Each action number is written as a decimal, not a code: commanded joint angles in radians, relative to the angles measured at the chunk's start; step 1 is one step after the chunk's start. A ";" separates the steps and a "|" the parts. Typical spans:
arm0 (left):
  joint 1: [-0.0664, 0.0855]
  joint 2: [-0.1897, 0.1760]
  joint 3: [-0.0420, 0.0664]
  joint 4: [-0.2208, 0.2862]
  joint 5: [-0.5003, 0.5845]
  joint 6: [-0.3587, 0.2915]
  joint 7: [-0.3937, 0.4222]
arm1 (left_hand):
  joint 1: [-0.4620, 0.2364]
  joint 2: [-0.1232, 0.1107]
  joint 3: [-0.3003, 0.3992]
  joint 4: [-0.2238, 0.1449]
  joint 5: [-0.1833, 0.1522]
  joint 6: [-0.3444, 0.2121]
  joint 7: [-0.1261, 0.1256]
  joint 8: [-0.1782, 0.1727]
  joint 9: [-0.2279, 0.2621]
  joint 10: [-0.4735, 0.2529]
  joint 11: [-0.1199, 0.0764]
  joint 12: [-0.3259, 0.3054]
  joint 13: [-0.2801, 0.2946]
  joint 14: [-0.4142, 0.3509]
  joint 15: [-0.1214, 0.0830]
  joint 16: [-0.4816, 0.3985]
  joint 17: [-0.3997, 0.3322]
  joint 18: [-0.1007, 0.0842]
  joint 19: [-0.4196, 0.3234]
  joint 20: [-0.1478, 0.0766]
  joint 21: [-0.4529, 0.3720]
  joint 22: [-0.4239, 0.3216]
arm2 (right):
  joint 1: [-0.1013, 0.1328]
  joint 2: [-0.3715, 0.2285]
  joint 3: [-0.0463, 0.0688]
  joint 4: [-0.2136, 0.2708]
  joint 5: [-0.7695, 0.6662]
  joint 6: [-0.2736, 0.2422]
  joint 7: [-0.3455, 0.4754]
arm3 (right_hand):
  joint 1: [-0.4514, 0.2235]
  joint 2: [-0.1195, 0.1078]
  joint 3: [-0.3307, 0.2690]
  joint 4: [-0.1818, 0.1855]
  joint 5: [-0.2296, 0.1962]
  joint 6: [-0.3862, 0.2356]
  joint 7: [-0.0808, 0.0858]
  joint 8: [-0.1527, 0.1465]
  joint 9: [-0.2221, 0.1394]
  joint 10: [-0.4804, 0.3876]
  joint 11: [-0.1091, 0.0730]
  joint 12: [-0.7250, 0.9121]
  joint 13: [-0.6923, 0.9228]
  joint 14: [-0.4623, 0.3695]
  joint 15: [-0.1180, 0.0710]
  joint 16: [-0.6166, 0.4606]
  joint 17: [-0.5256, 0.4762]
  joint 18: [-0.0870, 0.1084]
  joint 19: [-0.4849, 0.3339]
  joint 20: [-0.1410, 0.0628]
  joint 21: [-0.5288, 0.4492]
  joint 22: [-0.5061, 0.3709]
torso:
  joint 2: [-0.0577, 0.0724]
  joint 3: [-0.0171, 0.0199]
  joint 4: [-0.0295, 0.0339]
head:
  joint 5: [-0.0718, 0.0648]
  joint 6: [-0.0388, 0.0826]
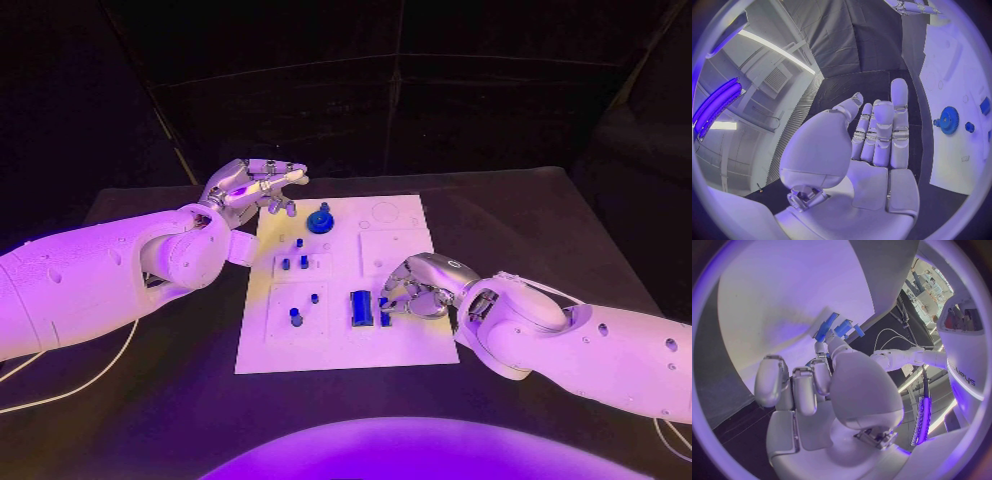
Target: Assemble the parts on the task board
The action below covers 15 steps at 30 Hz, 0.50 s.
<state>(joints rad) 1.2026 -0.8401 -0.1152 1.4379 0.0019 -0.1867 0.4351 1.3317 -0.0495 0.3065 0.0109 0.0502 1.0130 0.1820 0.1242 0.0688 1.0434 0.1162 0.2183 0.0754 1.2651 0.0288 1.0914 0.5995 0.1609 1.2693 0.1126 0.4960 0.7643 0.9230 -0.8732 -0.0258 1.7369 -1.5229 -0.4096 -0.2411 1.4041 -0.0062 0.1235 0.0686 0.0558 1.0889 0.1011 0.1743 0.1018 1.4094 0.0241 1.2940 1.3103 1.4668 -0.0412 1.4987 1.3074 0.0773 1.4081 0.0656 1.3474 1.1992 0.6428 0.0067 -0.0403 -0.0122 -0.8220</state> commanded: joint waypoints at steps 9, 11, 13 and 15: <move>0.001 0.002 0.001 -0.003 0.001 0.014 0.003 | 0.005 0.001 -0.002 -0.005 -0.001 -0.009 0.003 0.004 -0.001 -0.011 0.000 0.005 -0.001 -0.006 -0.002 0.006 -0.001 0.019 0.001 0.009 -0.006 -0.002 | 0.001 0.003 -0.001 -0.004 -0.016 0.044 -0.008 | 0.019 0.015 0.004 -0.013 0.019 0.022 -0.006 0.011 0.002 0.000 -0.010 -0.007 0.018 0.078 -0.013 0.000 0.133 0.003 -0.002 -0.010 -0.002 -0.002 | 0.000 0.0001 -0.0001 | 0.000 -0.002; 0.001 0.003 0.001 -0.003 0.001 0.014 0.003 | 0.005 0.001 -0.002 -0.005 -0.001 -0.009 0.003 0.004 -0.001 -0.011 0.000 0.005 -0.001 -0.006 -0.002 0.006 -0.001 0.019 0.001 0.009 -0.006 -0.002 | 0.001 0.004 -0.001 -0.005 -0.020 0.033 -0.011 | 0.022 0.019 0.006 -0.015 0.019 0.024 -0.008 0.012 0.002 0.000 -0.011 -0.007 0.018 0.078 -0.014 0.001 0.134 0.003 -0.002 -0.011 -0.002 -0.002 | 0.000 -0.0001 -0.0005 | 0.001 -0.001; 0.001 0.003 0.001 -0.004 0.001 0.014 0.003 | 0.005 0.001 -0.002 -0.005 -0.001 -0.009 0.003 0.004 -0.001 -0.011 0.000 0.005 -0.001 -0.006 -0.002 0.006 -0.001 0.019 0.001 0.009 -0.006 -0.002 | 0.001 0.006 -0.001 -0.009 -0.030 0.012 -0.014 | 0.026 0.022 0.011 -0.018 0.020 0.022 -0.007 0.009 0.001 -0.001 -0.012 -0.009 0.016 0.078 -0.015 0.000 0.134 0.003 -0.002 -0.012 -0.002 -0.001 | 0.000 0.0000 -0.0006 | 0.000 -0.001; 0.001 0.003 0.001 -0.004 0.001 0.014 0.003 | 0.005 0.001 -0.002 -0.005 -0.001 -0.009 0.003 0.004 -0.001 -0.011 0.000 0.005 -0.001 -0.006 -0.002 0.006 -0.001 0.019 0.001 0.009 -0.006 -0.002 | 0.001 0.009 -0.001 -0.012 -0.034 -0.003 -0.015 | 0.029 0.022 0.013 -0.022 0.018 0.015 -0.004 0.004 -0.002 -0.001 -0.010 -0.009 0.016 0.078 -0.015 0.000 0.134 0.003 -0.002 -0.013 -0.002 -0.002 | 0.000 0.0000 -0.0006 | 0.000 -0.001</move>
<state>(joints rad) 1.2026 -0.8385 -0.1154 1.4336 0.0019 -0.1849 0.4342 1.3317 -0.0495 0.3065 0.0109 0.0502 1.0093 0.1856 0.1242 0.0688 1.0362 0.1162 0.2183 0.0754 1.2651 0.0288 1.0914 0.5995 0.1609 1.2693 0.1126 0.4960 0.7634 0.9255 -0.8655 -0.0241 1.7304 -1.5365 -0.3989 -0.2438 1.4215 0.0111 0.1361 0.0504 0.0686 1.1062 0.0915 0.1832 0.1036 1.4076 0.0194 1.2891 1.3268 1.4669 -0.0487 1.4988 1.3074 0.0774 1.4080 0.0585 1.3474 1.1986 0.6425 0.0066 -0.0401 -0.0113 -0.8235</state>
